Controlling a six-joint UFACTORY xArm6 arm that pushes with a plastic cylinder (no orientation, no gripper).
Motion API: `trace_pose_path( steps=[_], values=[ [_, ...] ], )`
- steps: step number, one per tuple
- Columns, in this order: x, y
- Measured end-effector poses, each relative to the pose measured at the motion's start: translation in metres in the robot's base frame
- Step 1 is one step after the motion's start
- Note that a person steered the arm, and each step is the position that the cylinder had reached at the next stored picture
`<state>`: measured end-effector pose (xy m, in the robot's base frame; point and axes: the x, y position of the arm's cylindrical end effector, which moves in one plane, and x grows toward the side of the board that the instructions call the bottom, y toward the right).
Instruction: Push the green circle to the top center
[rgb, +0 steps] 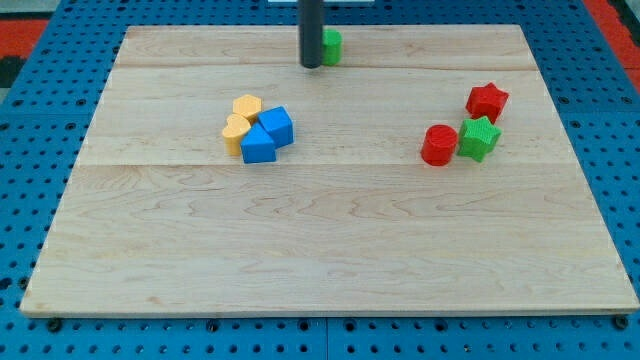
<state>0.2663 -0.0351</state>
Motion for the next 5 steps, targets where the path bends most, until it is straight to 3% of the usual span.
trace_pose_path(
  steps=[1, 3, 4, 5],
  values=[
    [-0.003, 0.005],
    [-0.015, 0.114],
    [-0.017, 0.238],
    [0.034, 0.310]
  ],
)
